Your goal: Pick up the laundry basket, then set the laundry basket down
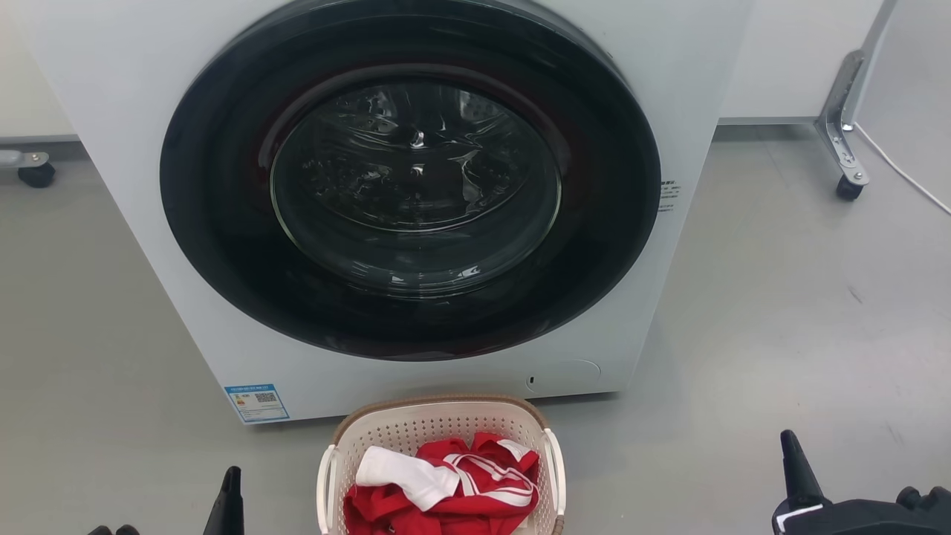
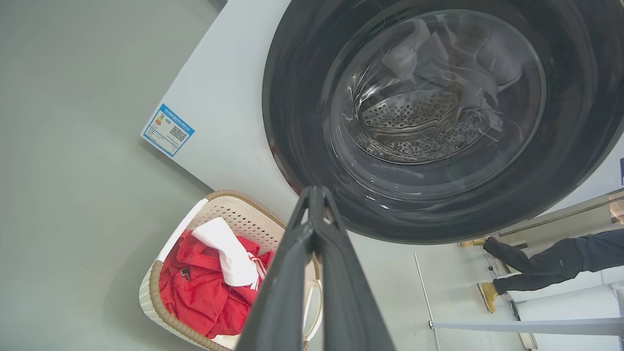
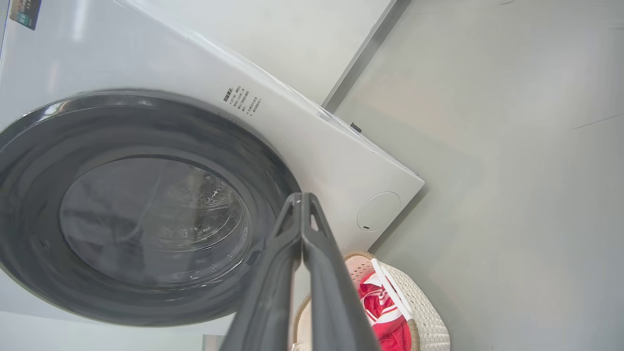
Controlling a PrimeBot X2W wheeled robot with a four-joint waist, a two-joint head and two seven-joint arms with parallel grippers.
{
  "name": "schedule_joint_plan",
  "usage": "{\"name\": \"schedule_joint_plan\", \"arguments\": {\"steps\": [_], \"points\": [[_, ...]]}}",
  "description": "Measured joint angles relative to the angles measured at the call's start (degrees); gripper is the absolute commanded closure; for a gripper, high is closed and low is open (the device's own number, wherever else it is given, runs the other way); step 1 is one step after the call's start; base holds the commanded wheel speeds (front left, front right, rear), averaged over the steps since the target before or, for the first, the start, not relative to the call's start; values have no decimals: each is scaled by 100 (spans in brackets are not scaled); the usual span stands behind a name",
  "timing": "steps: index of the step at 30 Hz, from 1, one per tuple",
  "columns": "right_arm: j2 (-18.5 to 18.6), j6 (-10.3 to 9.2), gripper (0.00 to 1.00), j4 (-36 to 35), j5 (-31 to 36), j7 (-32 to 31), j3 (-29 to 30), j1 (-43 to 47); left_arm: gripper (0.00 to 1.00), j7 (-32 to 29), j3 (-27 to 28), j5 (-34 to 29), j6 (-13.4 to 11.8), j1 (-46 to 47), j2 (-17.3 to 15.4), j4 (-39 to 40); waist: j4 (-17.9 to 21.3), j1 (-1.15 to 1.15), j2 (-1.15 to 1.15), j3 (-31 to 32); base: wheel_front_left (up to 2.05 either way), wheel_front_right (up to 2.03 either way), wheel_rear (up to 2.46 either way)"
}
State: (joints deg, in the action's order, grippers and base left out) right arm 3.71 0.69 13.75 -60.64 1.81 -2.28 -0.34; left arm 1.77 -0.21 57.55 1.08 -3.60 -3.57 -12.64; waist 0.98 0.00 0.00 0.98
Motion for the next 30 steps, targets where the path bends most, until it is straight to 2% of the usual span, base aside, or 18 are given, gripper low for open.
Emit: {"name": "schedule_joint_plan", "arguments": {"steps": [15, 18, 30], "points": [[-47, 232, 100, 134, -1148, -302, 365, -161, 100, -308, 196, 1223, 204, 252, 26, -166, -36, 0, 0, -40, 0, 0, 0], [-68, 307, 100, 171, -1599, -430, 512, -236, 100, -441, 292, 1755, 303, 427, 45, -219, -51, 0, 0, -56, 0, 0, 0], [-97, 503, 100, 280, -2487, -679, 798, -387, 100, -675, 436, 2732, 481, 671, 75, -352, -80, 0, 0, -88, 0, 0, 0]]}}
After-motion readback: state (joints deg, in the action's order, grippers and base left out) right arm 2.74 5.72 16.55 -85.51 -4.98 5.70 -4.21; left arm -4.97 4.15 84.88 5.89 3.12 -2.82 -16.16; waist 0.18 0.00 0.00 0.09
